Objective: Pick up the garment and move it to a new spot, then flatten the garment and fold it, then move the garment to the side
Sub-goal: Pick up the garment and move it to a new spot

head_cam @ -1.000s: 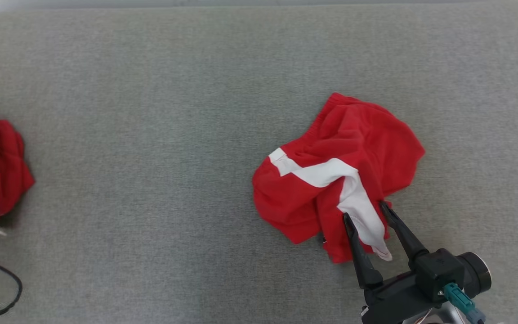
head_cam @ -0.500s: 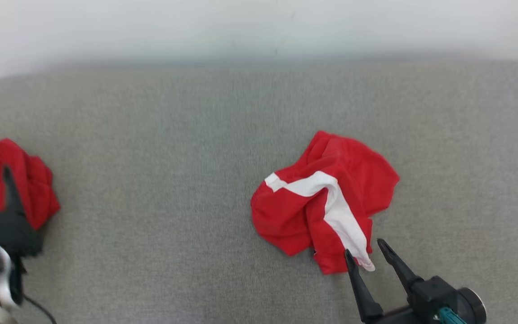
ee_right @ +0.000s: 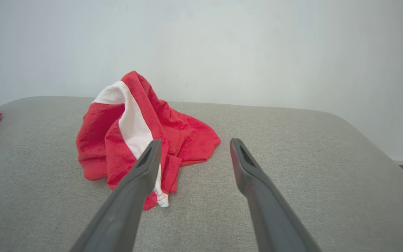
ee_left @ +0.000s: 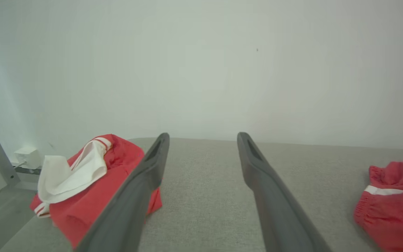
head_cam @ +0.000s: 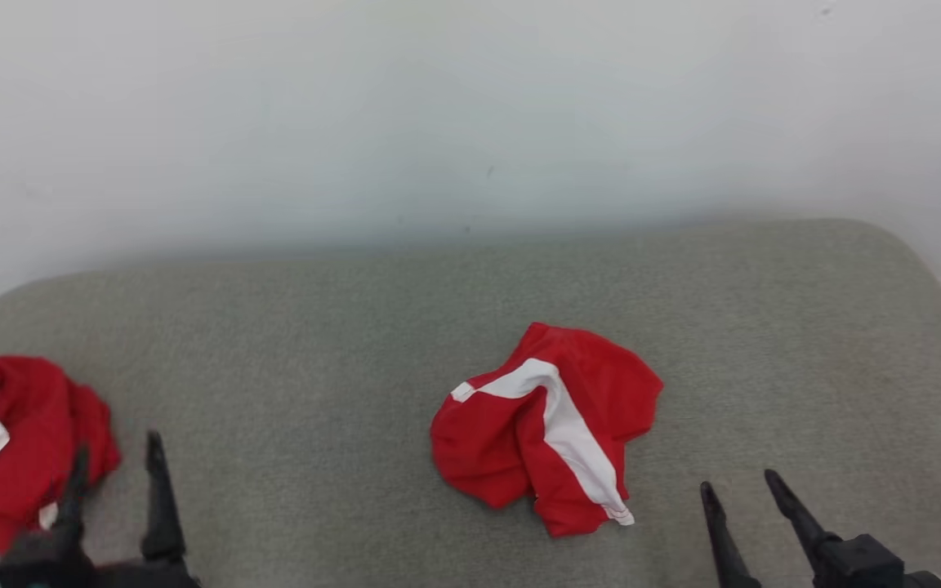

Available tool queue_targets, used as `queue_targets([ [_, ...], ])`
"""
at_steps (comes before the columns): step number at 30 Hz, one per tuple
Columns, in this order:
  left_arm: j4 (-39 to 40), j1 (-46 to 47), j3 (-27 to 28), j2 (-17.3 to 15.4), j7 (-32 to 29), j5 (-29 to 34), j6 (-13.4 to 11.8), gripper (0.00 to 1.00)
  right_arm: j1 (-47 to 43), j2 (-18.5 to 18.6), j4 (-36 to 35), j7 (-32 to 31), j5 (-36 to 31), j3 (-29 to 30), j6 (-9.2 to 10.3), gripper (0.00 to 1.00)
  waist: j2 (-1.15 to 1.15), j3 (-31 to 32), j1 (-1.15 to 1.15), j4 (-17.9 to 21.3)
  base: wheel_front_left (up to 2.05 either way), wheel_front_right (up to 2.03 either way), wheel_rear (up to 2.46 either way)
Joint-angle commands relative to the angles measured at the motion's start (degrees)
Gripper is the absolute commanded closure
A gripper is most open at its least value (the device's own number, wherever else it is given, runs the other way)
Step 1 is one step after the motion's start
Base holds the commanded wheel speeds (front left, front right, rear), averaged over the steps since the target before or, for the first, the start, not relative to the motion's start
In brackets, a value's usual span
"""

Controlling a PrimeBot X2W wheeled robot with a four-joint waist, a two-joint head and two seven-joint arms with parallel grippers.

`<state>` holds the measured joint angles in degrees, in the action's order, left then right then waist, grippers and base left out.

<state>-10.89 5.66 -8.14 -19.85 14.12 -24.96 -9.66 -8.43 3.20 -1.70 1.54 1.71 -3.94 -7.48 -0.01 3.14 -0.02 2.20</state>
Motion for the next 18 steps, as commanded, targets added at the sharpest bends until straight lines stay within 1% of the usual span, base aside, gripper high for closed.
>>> queue_targets([
  [1, 2.33, -3.47, -0.8, 1.37, 0.62, 0.45, -0.15, 0.0, -0.18, 0.58, -0.14, 0.36, -0.48, 0.98, -0.03, 0.0, 0.01, 3.13, 0.02, 3.35, 0.0, 0.0, 0.0],
  [3, 4.47, -6.16, -1.74, 2.7, 0.9, 0.87, 0.0, 0.0, 0.15, 1.12, 0.36, 0.52, -0.16, 1.41, -0.03, 0.0, 0.01, 3.74, 0.02, 3.97, 0.0, 0.0, 0.0],
  [6, 6.31, -9.52, -2.83, 4.33, 1.06, 1.32, 1.1, 0.0, 0.69, 2.25, 1.44, 0.99, 0.78, 1.39, -0.03, 0.0, 0.01, 4.48, 0.02, 4.56, 0.0, 0.0, 0.0],
  [8, 6.85, -10.47, -2.79, 4.97, 1.12, 1.22, 1.5, 0.0, 0.81, 2.6, 1.78, 1.16, 1.19, 1.33, -0.03, 0.0, 0.01, 4.66, 0.02, 4.63, 0.0, 0.0, 0.0],
  [12, 9.03, -14.56, -2.49, 7.71, 1.07, 3.03, 2.82, 0.0, 0.82, 4.5, 3.64, 2.65, 2.85, 0.76, -0.03, 0.0, 0.01, 5.22, 0.02, 4.65, 0.0, 0.0, 0.0],
  [14, 8.87, -16.19, -2.49, 8.6, 1.08, 3.78, 3.92, 0.0, 0.58, 5.1, 4.69, 3.52, 3.69, 0.59, -0.03, 0.0, 0.01, 5.35, 0.02, 4.66, 0.0, 0.0, 0.0],
  [18, 5.98, -17.84, 0.6, 10.42, 1.09, 4.68, 7.31, 0.0, 0.24, 5.87, 7.1, 4.79, 4.94, 0.19, -0.03, 0.0, 0.01, 5.27, 0.02, 4.8, 0.0, 0.0, 0.0],
])
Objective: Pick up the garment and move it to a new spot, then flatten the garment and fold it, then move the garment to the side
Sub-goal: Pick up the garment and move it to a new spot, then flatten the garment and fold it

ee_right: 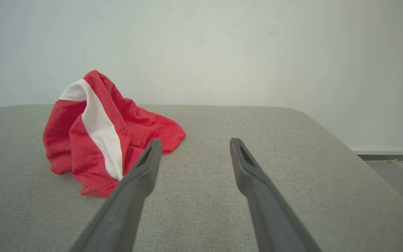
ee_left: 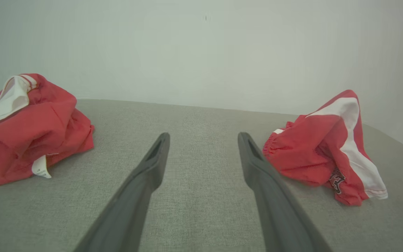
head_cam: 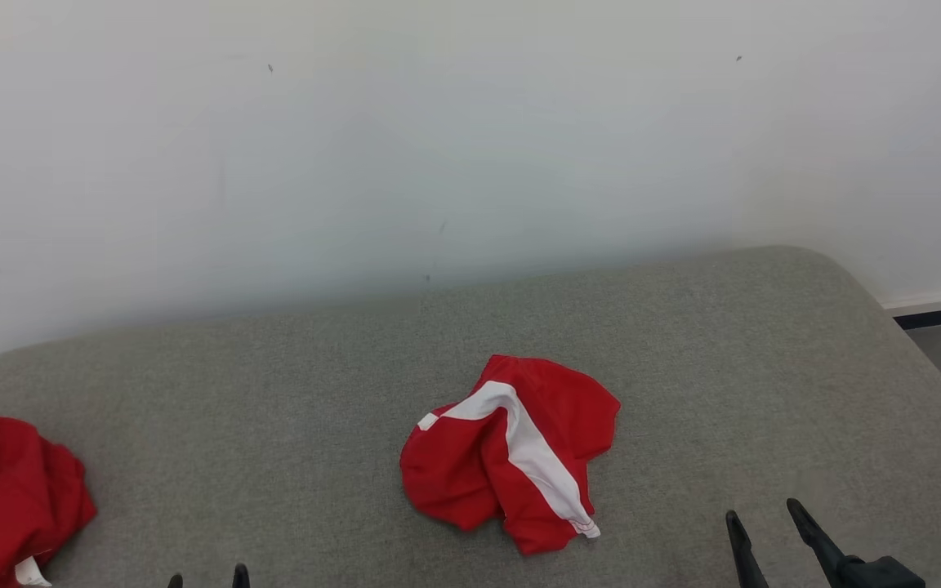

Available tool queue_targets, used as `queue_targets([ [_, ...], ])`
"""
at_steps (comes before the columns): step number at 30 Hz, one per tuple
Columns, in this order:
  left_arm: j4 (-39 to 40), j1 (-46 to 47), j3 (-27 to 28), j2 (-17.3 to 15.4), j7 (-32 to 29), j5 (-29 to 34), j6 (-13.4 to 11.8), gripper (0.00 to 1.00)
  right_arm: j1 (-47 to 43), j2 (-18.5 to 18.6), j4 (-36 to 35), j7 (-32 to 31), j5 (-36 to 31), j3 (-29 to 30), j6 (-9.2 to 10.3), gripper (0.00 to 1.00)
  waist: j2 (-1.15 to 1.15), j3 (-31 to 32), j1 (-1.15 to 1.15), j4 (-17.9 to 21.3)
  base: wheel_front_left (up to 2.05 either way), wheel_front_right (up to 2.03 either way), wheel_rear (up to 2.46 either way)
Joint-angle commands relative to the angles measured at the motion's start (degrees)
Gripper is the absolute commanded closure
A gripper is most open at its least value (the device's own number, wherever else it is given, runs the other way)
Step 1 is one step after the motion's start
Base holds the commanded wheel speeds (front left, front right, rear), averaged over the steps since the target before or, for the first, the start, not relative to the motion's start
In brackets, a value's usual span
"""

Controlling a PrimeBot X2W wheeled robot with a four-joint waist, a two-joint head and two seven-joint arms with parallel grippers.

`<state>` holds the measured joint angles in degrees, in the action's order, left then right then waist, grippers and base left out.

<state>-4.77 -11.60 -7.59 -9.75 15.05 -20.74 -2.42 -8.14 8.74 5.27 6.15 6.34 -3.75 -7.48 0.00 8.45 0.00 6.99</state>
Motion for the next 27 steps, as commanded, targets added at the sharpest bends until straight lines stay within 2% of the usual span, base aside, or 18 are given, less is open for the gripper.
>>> queue_targets([
  [1, -0.76, -0.82, 0.94, 0.8, 0.17, 0.92, 0.65, 0.0, -0.15, 0.37, 0.71, 0.4, 0.56, -0.14, -0.03, 0.0, 0.0, -0.08, 0.0, 0.02, 0.0, 0.0, 0.0],
  [14, -4.9, -0.14, 7.23, 4.48, 0.18, 6.32, 6.46, 0.0, 0.97, -0.24, 2.75, 1.45, 1.28, -1.0, -0.03, 0.0, 0.0, -1.51, 0.0, -0.62, 0.0, 0.0, 0.0],
  [27, -5.68, 0.58, 9.13, 6.09, 0.19, 8.79, 8.39, 0.0, 0.89, -1.11, 2.74, 1.44, 0.79, -1.21, -0.03, 0.0, 0.0, -2.3, 0.0, -1.02, 0.0, 0.0, 0.0],
])
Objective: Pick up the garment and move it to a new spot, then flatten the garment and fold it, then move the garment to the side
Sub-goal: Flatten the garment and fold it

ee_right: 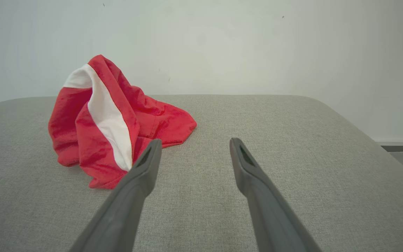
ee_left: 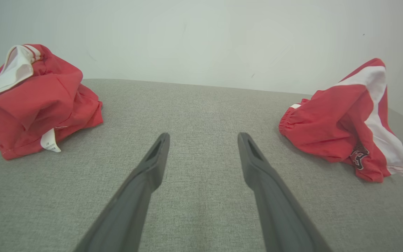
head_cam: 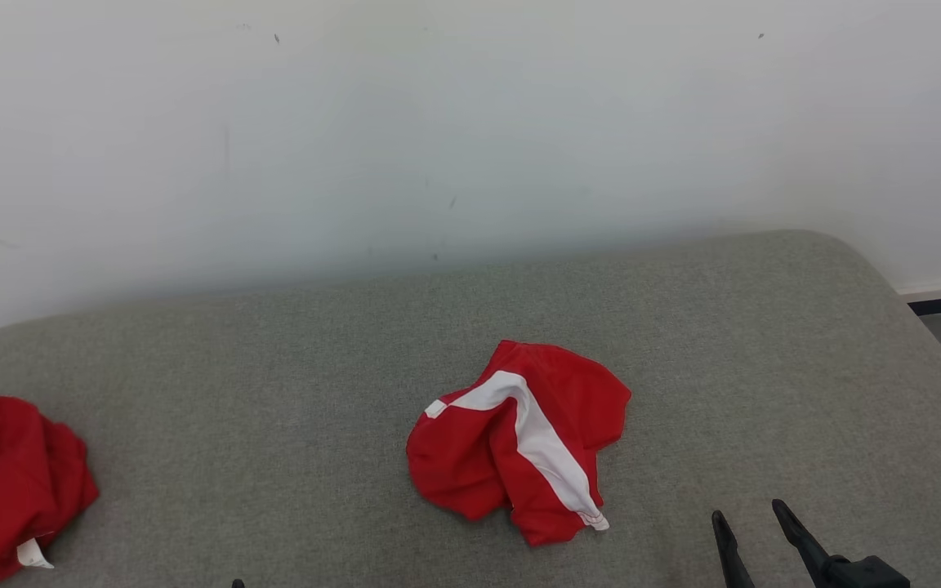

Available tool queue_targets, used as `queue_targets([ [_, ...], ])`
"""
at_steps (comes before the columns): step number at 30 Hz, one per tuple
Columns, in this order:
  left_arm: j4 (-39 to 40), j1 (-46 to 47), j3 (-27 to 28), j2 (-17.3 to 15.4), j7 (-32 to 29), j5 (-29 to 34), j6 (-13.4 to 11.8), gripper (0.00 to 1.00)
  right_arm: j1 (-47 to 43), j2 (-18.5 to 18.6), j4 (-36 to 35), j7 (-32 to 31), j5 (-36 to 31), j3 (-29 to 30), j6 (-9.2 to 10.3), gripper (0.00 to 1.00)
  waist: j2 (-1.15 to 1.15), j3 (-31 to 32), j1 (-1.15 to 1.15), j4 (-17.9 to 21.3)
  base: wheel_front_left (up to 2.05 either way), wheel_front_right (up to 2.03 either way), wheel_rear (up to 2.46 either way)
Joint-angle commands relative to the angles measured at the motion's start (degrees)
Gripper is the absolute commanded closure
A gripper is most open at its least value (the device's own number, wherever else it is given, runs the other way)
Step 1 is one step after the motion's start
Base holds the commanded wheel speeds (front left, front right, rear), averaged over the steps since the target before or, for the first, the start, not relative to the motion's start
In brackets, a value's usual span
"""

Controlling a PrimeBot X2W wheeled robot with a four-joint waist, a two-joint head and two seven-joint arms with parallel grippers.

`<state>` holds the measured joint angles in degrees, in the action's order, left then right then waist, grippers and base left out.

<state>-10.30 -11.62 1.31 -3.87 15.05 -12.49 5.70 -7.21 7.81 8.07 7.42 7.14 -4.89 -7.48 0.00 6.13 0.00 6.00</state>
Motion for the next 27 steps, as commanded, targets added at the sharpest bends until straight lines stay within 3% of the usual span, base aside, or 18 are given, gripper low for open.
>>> queue_targets([
  [1, -0.23, 0.64, 0.33, 0.3, 0.19, 0.6, 0.26, 0.0, -0.03, -0.18, -0.04, 0.17, 0.06, -0.05, -0.03, 0.0, 0.0, 0.02, 0.0, -0.07, 0.0, 0.0, 0.0],
  [13, -0.57, 0.98, 1.24, 0.77, 0.19, 1.0, 0.93, 0.0, 0.32, -0.52, 0.2, 0.26, 0.27, -0.34, -0.03, 0.0, 0.0, -0.13, 0.0, -0.27, 0.0, 0.0, 0.0],
  [18, -4.35, 7.34, -0.42, 0.32, -0.05, -0.3, 1.31, 0.0, 1.3, -0.65, 0.14, 0.38, 0.24, -0.65, -0.03, 0.0, 0.0, -1.23, 0.0, 0.57, 0.0, 0.0, 0.0],
  [21, -6.68, 13.86, -2.61, -0.52, -4.06, -1.28, 1.61, 0.0, 1.33, -0.77, 0.06, 0.46, 0.28, -1.16, -0.03, 0.0, 0.0, -1.99, 0.0, 1.66, 0.0, 0.0, 0.0],
  [27, -12.32, 28.34, -10.39, -3.99, -18.31, -6.54, 1.72, 0.0, 2.21, -1.14, 0.01, 0.3, 0.41, -2.53, -0.03, 0.0, 0.0, -4.18, 0.0, 4.98, 0.0, 0.0, 0.0],
])
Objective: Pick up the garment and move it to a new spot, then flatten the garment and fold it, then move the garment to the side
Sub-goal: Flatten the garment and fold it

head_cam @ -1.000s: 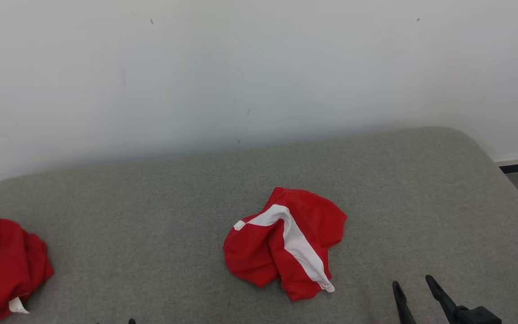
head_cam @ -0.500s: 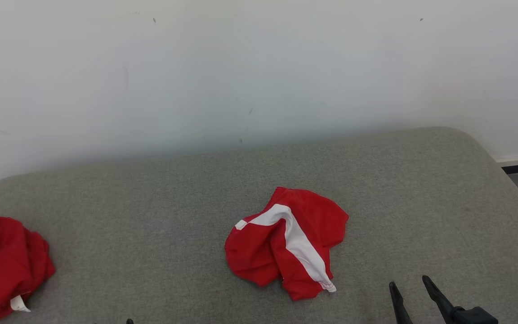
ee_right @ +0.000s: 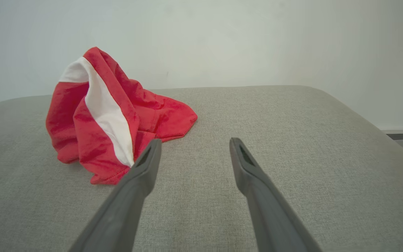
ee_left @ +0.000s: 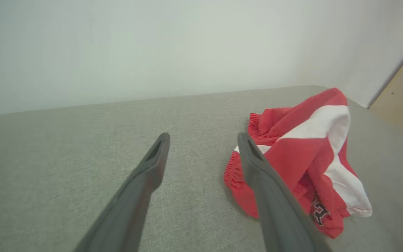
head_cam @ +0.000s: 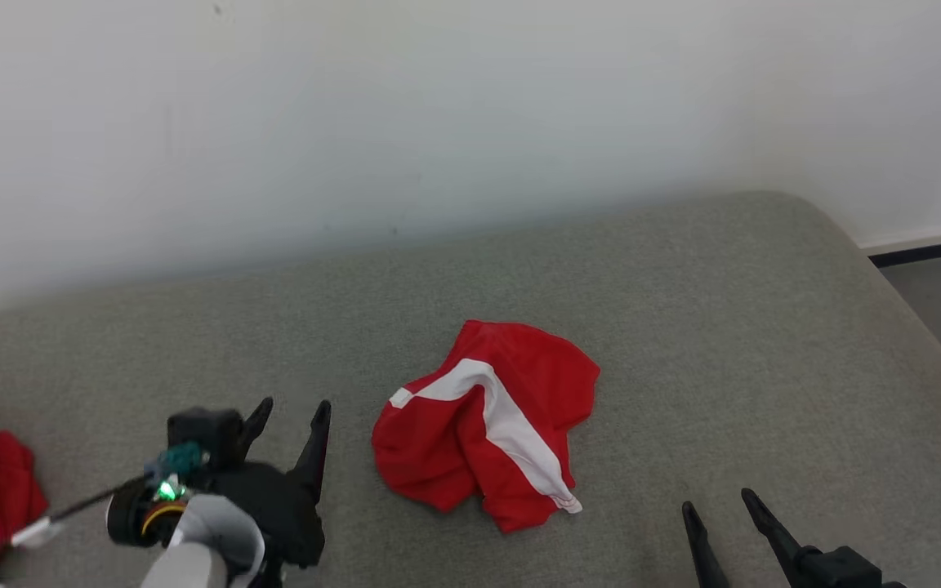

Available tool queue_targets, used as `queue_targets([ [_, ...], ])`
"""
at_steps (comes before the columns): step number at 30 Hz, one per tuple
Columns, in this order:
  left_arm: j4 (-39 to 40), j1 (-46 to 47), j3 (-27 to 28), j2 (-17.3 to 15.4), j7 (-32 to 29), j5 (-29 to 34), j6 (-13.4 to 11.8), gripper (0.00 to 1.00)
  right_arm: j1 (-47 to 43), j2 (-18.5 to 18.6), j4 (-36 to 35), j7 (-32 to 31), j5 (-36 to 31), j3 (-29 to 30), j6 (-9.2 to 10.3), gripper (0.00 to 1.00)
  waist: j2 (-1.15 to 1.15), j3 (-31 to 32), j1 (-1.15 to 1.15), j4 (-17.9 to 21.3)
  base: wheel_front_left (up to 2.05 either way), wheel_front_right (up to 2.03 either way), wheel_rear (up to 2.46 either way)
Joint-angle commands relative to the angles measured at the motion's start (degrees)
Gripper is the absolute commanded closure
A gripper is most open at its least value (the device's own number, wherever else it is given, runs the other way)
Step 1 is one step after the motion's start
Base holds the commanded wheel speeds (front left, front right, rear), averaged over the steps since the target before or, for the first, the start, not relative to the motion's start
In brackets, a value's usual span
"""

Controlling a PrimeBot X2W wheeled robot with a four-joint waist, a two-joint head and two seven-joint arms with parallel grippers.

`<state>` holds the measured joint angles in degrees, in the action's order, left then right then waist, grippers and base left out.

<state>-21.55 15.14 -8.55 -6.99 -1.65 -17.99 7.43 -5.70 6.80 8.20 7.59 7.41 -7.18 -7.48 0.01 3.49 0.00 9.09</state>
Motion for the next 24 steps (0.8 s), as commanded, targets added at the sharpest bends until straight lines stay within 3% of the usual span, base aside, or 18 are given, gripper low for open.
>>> queue_targets([
  [1, -2.31, 3.68, -1.87, -1.49, -3.93, -2.23, -0.08, 0.0, 0.79, -0.24, -0.12, 0.06, 0.12, -0.45, -0.03, 0.0, -0.01, -1.91, 0.0, 2.53, 0.0, 0.0, 0.0],
  [5, -6.79, 10.85, -5.27, -3.27, -11.33, -6.63, -0.04, 0.0, 1.52, -0.36, 0.01, -0.1, 0.21, -1.8, -0.03, 0.0, -0.01, -3.39, 0.0, 5.93, 0.0, 0.0, 0.0],
  [14, -15.56, 18.99, -10.71, -6.58, -21.01, -10.75, -0.03, 0.0, 3.47, -0.38, 0.46, 0.65, 0.74, -4.22, -0.03, 0.0, -0.01, -6.57, 0.0, 12.76, 0.0, 0.0, 0.0],
  [24, -20.19, 24.41, -15.81, -8.88, -29.57, -9.52, -0.03, 0.0, 4.2, -0.14, 0.71, 1.11, 1.03, -4.96, -0.03, 0.0, -0.01, -8.95, 0.0, 14.44, 0.0, 0.0, 0.0],
])
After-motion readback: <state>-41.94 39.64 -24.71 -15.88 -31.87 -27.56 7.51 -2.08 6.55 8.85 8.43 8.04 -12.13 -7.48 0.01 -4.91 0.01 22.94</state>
